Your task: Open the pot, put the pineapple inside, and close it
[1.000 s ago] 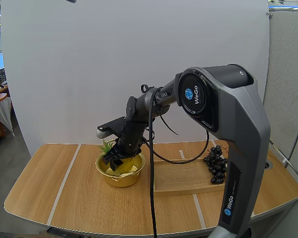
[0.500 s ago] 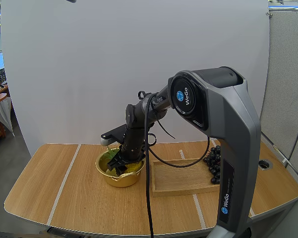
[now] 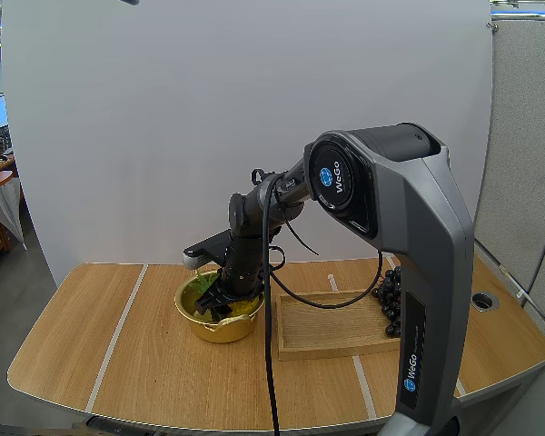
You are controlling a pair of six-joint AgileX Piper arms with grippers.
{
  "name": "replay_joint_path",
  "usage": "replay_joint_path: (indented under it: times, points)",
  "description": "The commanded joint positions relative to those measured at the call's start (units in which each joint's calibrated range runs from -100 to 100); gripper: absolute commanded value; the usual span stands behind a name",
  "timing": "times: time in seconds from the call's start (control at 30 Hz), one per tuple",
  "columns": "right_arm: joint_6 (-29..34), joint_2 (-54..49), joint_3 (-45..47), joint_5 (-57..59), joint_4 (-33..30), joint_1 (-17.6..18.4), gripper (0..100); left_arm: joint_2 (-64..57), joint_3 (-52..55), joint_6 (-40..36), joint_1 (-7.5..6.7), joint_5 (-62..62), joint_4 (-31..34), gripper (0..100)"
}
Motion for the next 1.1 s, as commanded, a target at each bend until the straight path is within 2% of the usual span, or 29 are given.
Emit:
replay_joint_path:
  times: [0.0,0.4,0.63,1.07]
  points:
    - [-0.17,-0.24,-0.45,0.88,-0.67,0.03,100,-0.21,-0.42,-0.35,-0.11,-1.41,0.41,0]
    - [-0.24,-3.33,-0.45,0.88,0.01,0.03,100,-0.21,-0.42,-0.35,-0.11,-1.41,0.41,0]
    - [-0.24,-11.84,-0.45,3.63,0.31,0.03,100,-0.21,-0.42,-0.35,-0.11,-1.41,0.41,0]
    - [0.61,-29.90,0.44,16.08,0.31,0.03,100,-0.21,-0.42,-0.35,-0.11,-1.41,0.41,0]
